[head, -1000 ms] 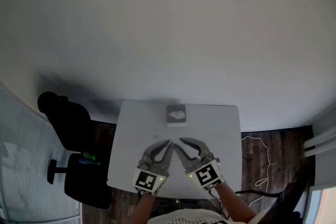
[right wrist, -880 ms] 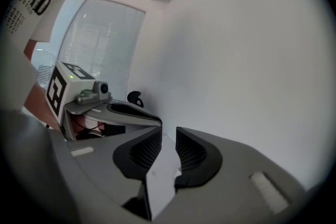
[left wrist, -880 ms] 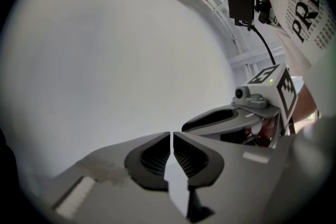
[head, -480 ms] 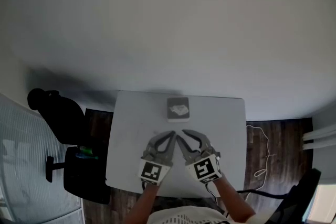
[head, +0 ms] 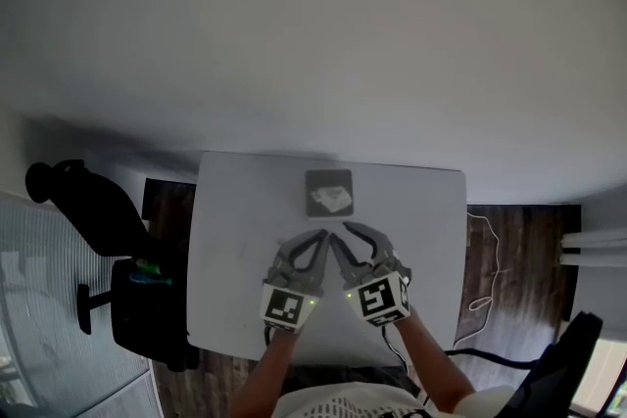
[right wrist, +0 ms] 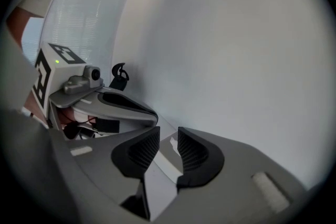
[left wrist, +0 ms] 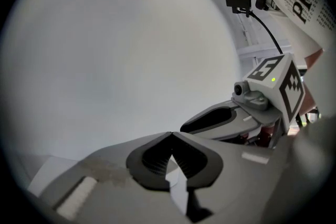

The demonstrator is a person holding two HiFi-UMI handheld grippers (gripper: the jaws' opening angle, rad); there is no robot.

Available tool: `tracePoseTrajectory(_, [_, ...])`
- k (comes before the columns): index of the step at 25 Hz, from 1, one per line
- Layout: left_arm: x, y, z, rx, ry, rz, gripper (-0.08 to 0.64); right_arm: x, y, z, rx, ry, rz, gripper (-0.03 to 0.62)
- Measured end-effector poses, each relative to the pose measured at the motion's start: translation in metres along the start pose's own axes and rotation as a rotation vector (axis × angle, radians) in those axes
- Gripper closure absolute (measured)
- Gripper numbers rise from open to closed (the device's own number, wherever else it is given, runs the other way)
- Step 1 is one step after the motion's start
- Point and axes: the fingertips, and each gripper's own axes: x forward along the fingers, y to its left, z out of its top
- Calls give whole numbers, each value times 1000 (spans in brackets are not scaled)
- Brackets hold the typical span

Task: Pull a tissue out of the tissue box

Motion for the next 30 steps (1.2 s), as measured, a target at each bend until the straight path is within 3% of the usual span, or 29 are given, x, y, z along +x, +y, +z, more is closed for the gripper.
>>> tracePoseTrajectory(8, [31, 29, -44, -28, 48, 9, 568, 52, -11, -39, -12, 83, 24, 468])
tracePoseTrajectory(18, [44, 48, -65, -61, 62, 24, 568, 83, -17, -57, -21, 132, -7, 468])
tracePoseTrajectory(19, [46, 49, -68, -65, 69, 24, 568, 86, -19, -60, -23, 143, -16, 475])
tracePoseTrajectory(21, [49, 51, -72, -68, 73, 25, 568, 89, -21, -67, -14, 162, -27, 579])
tracePoseTrajectory(30, [48, 50, -69, -78, 68, 26, 568, 75, -20, -63, 43, 147, -11, 583])
